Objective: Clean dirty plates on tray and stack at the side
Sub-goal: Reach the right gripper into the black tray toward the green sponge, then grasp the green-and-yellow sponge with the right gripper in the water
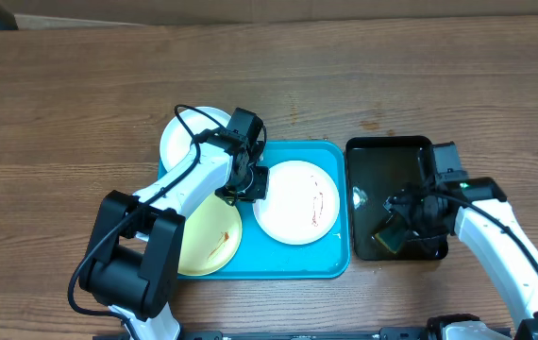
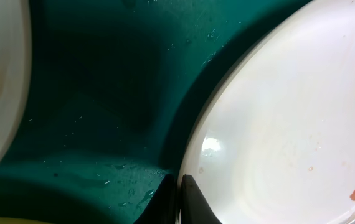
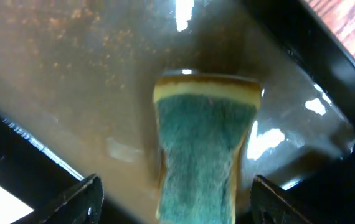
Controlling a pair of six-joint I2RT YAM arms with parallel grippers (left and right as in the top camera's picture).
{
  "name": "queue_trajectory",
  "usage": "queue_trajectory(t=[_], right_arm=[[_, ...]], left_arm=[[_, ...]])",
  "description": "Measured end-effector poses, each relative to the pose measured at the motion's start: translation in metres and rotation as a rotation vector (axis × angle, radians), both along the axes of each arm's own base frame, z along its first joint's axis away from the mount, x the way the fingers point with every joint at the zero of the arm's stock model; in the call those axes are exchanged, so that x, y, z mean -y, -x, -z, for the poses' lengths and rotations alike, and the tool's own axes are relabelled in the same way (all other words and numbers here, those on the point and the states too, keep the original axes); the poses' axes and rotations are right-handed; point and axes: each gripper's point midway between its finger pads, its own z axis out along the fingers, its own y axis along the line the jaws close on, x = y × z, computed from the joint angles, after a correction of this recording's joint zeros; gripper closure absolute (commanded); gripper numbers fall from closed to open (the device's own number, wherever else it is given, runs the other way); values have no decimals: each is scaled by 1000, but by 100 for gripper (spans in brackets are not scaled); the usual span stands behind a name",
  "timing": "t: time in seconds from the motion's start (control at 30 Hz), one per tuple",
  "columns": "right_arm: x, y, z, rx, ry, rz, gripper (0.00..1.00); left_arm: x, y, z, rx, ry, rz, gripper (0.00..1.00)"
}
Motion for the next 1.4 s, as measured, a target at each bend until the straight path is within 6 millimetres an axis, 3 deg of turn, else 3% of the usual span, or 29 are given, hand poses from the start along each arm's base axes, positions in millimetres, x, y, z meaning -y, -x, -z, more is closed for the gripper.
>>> queue_trajectory(t=[0.4,0.47,0.57,0.67,0.77,0.87,1.07,1.4], right_arm=[[11,-2,35,76,46,62,45],[11,-3,39,89,46,67,61],[10,-10,39,124,44,54,70],[7,-31,32,223,41,0,71],[4,-44,27,282,47,-78,64],[3,-43,27,285,56,-138,53],[1,-33,27,236,61,-225,46],[-16,-28,17,199,-30,-262,45]], left_arm=[[0,0,0,0,0,0,96],[0,0,0,-1,0,0,96],[0,0,0,-1,0,0,96],[0,0,0,-1,0,0,95],[0,0,0,-1,0,0,94],[0,0,0,-1,-1,0,93],[0,1,0,-3,-2,0,92],[0,1,0,-3,-2,0,91]])
